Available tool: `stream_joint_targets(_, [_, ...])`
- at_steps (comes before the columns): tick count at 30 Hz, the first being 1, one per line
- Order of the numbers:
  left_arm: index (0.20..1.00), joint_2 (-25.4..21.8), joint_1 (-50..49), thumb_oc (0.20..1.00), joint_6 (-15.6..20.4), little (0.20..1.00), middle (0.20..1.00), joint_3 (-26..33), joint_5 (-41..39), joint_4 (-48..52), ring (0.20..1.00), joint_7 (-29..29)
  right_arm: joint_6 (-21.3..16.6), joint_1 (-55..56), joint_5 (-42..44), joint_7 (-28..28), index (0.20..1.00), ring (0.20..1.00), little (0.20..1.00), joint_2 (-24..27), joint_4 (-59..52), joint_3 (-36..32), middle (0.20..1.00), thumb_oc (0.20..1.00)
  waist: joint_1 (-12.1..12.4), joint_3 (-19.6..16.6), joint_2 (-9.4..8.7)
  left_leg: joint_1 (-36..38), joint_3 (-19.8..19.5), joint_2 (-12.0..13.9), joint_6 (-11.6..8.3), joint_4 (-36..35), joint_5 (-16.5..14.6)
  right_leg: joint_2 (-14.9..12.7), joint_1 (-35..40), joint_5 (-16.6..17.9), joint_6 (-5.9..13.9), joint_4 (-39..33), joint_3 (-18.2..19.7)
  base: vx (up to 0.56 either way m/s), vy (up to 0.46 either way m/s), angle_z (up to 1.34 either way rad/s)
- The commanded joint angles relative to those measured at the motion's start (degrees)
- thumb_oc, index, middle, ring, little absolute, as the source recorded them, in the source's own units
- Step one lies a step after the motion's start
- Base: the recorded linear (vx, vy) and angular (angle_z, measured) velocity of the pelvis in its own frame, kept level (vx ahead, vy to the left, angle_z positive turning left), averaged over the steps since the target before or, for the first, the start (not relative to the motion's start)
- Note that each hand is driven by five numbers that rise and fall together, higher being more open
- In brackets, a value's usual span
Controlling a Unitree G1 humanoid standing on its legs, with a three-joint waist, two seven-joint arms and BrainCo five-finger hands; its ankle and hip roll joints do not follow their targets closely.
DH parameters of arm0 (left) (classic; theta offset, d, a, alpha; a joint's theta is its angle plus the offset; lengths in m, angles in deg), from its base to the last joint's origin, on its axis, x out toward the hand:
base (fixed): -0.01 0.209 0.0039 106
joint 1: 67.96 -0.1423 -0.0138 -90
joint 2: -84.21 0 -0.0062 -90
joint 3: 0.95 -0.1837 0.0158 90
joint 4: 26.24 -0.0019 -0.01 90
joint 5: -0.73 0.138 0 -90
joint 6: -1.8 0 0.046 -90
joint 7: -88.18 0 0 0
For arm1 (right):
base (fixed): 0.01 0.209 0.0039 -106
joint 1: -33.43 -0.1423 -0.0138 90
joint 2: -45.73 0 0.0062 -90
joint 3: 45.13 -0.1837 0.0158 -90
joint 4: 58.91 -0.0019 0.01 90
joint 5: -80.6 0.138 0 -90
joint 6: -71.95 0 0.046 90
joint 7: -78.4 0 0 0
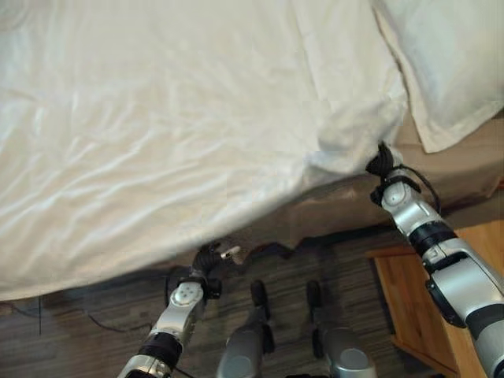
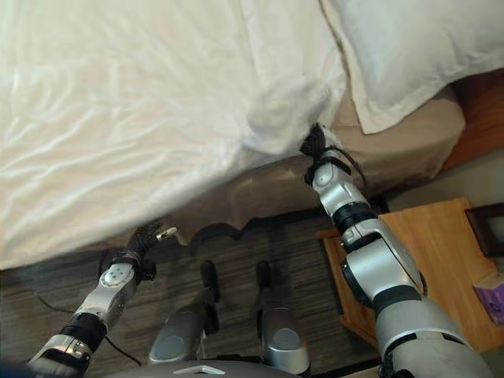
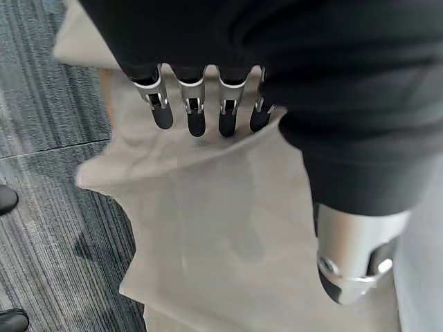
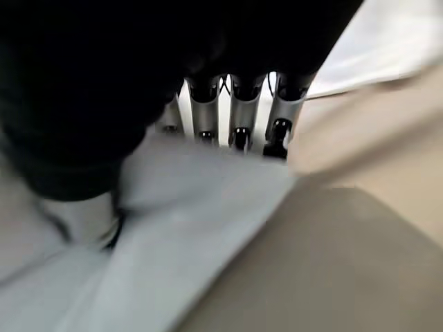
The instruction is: Making the bed.
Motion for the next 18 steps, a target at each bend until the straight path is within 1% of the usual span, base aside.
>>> stream_joint_targets(1, [1.000, 1.8, 1.3, 1.000, 1.2, 1.000, 1.000, -1.7, 2.6, -4.5, 1.000, -0.7, 0.7, 2.7, 0.3, 0.9, 1.000, 1.000, 1.000, 3.3, 7.3, 1.0, 1.000, 1.000, -1.7, -6.5, -0.63, 4.5, 1.9, 2.1, -3.18, 0.4, -7.7, -5.6, -3.7, -5.2, 3.61, 0.7, 2.7, 0.00, -0.029, -0.17])
stream_joint_targets(4, [1.000, 2.5, 1.7, 1.000, 1.1, 1.000, 1.000, -1.9, 2.8, -6.6, 1.000, -1.3, 1.1, 4.1, 0.4, 2.0, 1.000, 1.000, 1.000, 4.7, 10.9, -0.1, 1.000, 1.000, -2.6, -6.7, 0.17, 5.0, 2.7, 2.1, -3.30, 0.4, -7.8, -5.5, -3.7, -5.2, 3.67, 0.7, 3.2, 0.00, -0.009, -0.20])
stream_joint_targets(9, [1.000, 3.1, 2.2, 1.000, 1.2, 1.000, 1.000, -1.9, 3.3, -7.8, 1.000, -1.7, 2.3, 5.5, -0.3, 3.2, 1.000, 1.000, 1.000, 7.8, 17.2, -2.0, 1.000, 1.000, -3.6, -7.2, 0.71, 5.4, 3.3, 2.3, -3.45, 0.4, -7.9, -5.5, -3.7, -5.4, 3.79, 0.7, 3.4, 0.01, -0.001, -0.13])
stream_joint_targets(11, [1.000, 3.1, 1.6, 1.000, 0.9, 1.000, 1.000, -1.9, 3.3, -7.4, 1.000, -2.2, 3.7, 7.2, -1.0, 4.2, 1.000, 1.000, 1.000, 8.9, 21.4, -3.5, 1.000, 1.000, -3.5, -7.5, 0.66, 5.6, 3.2, 2.6, -3.50, 0.4, -8.0, -5.5, -3.5, -5.6, 3.78, 0.7, 3.0, 0.02, -0.017, -0.09])
stream_joint_targets(13, [1.000, 3.1, 0.9, 1.000, 0.7, 1.000, 1.000, -1.9, 3.2, -7.0, 1.000, -2.5, 4.4, 8.7, -0.9, 4.4, 1.000, 1.000, 1.000, 9.1, 23.1, -4.9, 1.000, 1.000, -3.3, -7.8, 0.54, 5.7, 3.0, 2.7, -3.48, 0.4, -8.0, -5.5, -3.2, -5.7, 3.77, 0.7, 2.8, 0.03, -0.027, -0.03])
stream_joint_targets(14, [1.000, 3.3, -0.3, 1.000, 0.2, 1.000, 1.000, -1.8, 3.1, -6.3, 1.000, -2.9, 5.6, 11.2, -0.4, 4.9, 1.000, 1.000, 1.000, 9.2, 26.1, -7.5, 1.000, 1.000, -3.0, -8.2, 0.26, 5.9, 2.7, 2.8, -3.43, 0.4, -8.0, -5.5, -2.6, -5.9, 3.73, 0.7, 2.2, 0.04, -0.035, 0.00])
stream_joint_targets(15, [1.000, 3.3, -0.3, 1.000, 0.2, 1.000, 1.000, -1.9, 3.1, -6.3, 1.000, -2.9, 5.6, 11.3, -0.4, 4.9, 1.000, 1.000, 1.000, 9.2, 26.1, -7.5, 1.000, 1.000, -3.0, -8.2, 0.24, 5.9, 2.7, 2.8, -3.43, 0.4, -8.0, -5.5, -2.6, -6.0, 3.73, 0.7, 2.2, 0.02, -0.038, 0.02])
stream_joint_targets(18, [1.000, 3.2, -2.6, 1.000, -1.0, 1.000, 1.000, -1.7, 3.5, -5.0, 1.000, -4.1, 7.3, 15.9, -2.2, 6.8, 1.000, 1.000, 1.000, 9.7, 29.6, -10.0, 1.000, 1.000, -2.2, -9.0, -0.57, 6.4, 2.1, 3.1, -3.35, 0.4, -8.1, -5.5, -1.3, -6.4, 3.62, 0.7, 1.1, 0.03, -0.038, 0.07])
